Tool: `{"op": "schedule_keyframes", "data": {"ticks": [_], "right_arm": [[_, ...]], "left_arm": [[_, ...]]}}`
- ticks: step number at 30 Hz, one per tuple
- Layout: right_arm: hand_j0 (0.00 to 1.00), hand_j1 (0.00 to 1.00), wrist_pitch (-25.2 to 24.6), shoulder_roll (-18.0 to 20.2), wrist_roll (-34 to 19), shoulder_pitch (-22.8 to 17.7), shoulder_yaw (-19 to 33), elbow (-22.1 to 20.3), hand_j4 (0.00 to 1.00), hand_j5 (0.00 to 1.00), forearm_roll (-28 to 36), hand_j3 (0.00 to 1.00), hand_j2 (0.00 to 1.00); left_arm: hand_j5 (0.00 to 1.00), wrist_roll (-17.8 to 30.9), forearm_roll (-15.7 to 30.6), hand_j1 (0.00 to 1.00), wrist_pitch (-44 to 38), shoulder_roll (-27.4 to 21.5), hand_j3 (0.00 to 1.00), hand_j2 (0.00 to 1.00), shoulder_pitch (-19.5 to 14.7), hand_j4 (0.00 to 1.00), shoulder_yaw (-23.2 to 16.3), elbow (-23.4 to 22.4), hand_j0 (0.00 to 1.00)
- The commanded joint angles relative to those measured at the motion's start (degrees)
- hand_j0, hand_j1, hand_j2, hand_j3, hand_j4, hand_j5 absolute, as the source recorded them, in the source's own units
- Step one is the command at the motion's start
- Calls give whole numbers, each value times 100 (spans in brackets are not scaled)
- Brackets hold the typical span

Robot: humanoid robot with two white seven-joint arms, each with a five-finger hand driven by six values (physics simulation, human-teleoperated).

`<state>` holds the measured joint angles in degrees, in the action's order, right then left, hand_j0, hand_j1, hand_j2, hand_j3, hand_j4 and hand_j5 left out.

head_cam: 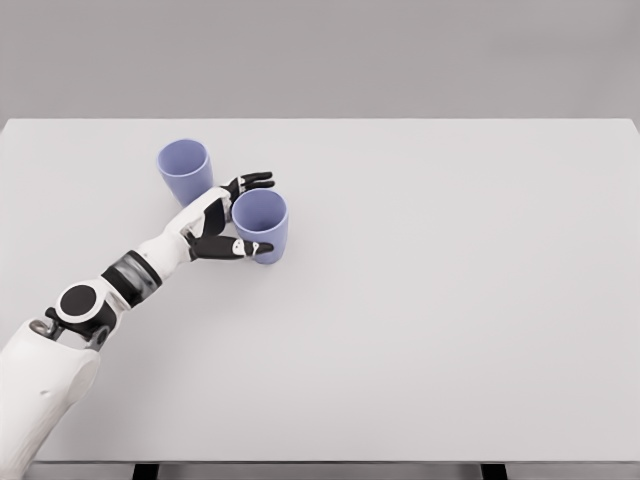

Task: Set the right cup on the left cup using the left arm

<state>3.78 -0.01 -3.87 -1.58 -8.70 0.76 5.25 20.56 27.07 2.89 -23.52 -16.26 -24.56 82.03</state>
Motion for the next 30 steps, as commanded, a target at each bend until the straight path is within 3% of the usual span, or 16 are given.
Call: {"op": "schedule_keyframes", "data": {"ticks": [1, 4, 6, 16, 23, 30], "right_arm": [[100, 100, 0, 1, 1, 0, 0, 3, 100, 100, 2, 100, 100], [100, 100, 0, 1, -8, 0, 0, 3, 100, 100, 2, 100, 100], [100, 100, 0, 1, -8, 0, 0, -6, 100, 100, 2, 100, 100], [100, 100, 0, 1, 1, 0, 0, -6, 100, 100, -6, 100, 100], [100, 100, 0, 1, -8, 0, 0, 3, 100, 100, -6, 100, 100], [100, 100, 0, 1, -8, 0, 0, 3, 100, 100, -6, 100, 100]], "left_arm": [[85, 0, 27, 85, 1, 6, 85, 85, -9, 85, -5, -2, 85], [85, 0, 27, 85, 1, 14, 85, 85, -9, 85, -5, -2, 85], [75, -8, 27, 75, 1, 41, 75, 75, -9, 75, -5, -2, 75], [68, -9, 27, 68, 1, 32, 68, 68, -9, 68, 4, 33, 68], [66, -9, 53, 66, -87, 6, 66, 66, -35, 66, 48, 112, 66], [66, -17, 88, 66, -237, -21, 66, 66, -44, 66, 74, 498, 66]]}}
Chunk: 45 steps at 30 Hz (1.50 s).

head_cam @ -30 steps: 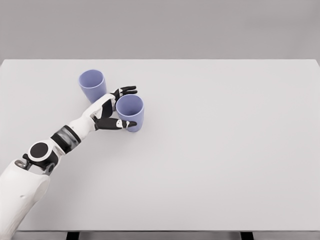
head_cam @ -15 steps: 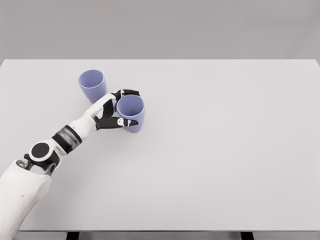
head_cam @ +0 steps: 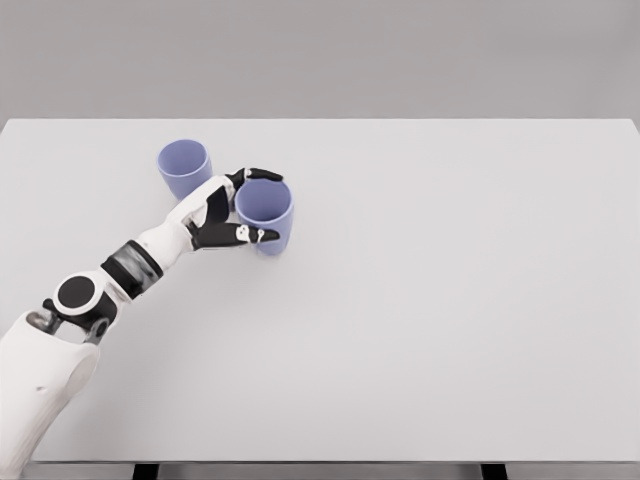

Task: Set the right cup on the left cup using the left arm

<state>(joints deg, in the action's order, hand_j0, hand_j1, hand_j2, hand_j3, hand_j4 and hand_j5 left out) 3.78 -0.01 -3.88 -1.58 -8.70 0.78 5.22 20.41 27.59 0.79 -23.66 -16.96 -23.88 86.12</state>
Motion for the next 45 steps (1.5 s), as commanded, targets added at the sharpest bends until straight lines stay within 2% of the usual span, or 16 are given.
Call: {"op": "schedule_keyframes", "data": {"ticks": [1, 10, 39, 45], "right_arm": [[100, 100, 0, 1, 2, 0, 0, 1, 100, 100, -3, 100, 100], [100, 100, 0, 1, 2, 0, 0, -7, 100, 100, 5, 100, 100], [100, 100, 0, 1, -7, 0, 0, -7, 100, 100, 5, 100, 100], [100, 100, 0, 1, 2, 0, 0, 1, 100, 100, 5, 100, 100]], "left_arm": [[66, -2, 44, 66, -53, -7, 66, 66, 0, 66, 7, 89, 66], [66, -2, 53, 66, -405, -51, 66, 66, -27, 66, 235, 467, 66], [66, -2, 62, 66, -536, -51, 66, 66, -677, 66, 543, 397, 66], [66, -2, 53, 66, -536, -51, 66, 66, -703, 66, 789, 309, 66]]}}
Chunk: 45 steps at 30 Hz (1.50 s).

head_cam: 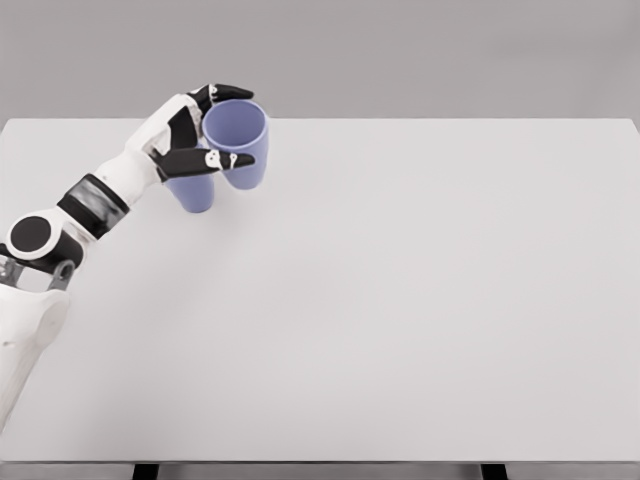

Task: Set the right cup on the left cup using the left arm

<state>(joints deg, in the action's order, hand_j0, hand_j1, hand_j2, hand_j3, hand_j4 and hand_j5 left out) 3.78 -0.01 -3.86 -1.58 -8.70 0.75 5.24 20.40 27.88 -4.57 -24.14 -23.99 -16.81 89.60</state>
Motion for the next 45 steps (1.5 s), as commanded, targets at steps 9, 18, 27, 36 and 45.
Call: {"op": "schedule_keyframes", "data": {"ticks": [9, 18, 27, 36, 45], "right_arm": [[100, 100, 0, 1, -9, 0, 0, 4, 100, 100, -5, 100, 100], [100, 100, 0, 1, 0, 0, 0, -5, 100, 100, -5, 100, 100], [100, 100, 0, 1, 0, 0, 9, -5, 100, 100, -5, 100, 100], [100, 100, 0, 1, 0, 0, 0, -5, 100, 100, 4, 100, 100], [100, 100, 0, 1, 0, 0, 0, -5, 100, 100, 4, 100, 100]], "left_arm": [[66, -1, 25, 66, 0, -3, 66, 66, -211, 66, 170, -197, 66], [66, -1, 25, 66, 0, -3, 66, 66, -404, 66, 284, -470, 66], [66, -1, 25, 66, 0, -3, 66, 66, -483, 66, 407, -707, 66], [66, -1, 25, 66, 0, -3, 66, 66, -510, 66, 530, -883, 66], [66, -1, 25, 66, 0, -117, 66, 66, -580, 66, 583, -1234, 66]]}}
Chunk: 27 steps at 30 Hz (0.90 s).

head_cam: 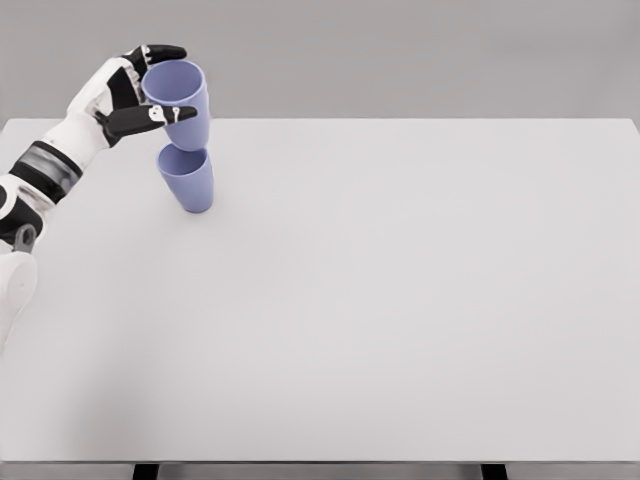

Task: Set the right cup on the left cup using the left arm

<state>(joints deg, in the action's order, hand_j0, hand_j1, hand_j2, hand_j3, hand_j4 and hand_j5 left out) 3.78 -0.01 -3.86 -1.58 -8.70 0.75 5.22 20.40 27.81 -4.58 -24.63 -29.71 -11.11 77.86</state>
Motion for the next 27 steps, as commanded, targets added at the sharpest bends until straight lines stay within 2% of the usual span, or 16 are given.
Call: {"op": "schedule_keyframes", "data": {"ticks": [1, 27], "right_arm": [[100, 100, 0, 1, -9, 0, 0, -4, 100, 100, 5, 100, 100], [100, 100, 0, 1, 0, 0, 9, 4, 100, 100, 5, 100, 100]], "left_arm": [[66, -1, 32, 66, 1, -77, 66, 66, 0, 66, 39, -60, 66], [66, 7, 49, 66, 1, -112, 66, 66, 105, 66, 56, -43, 66]]}}
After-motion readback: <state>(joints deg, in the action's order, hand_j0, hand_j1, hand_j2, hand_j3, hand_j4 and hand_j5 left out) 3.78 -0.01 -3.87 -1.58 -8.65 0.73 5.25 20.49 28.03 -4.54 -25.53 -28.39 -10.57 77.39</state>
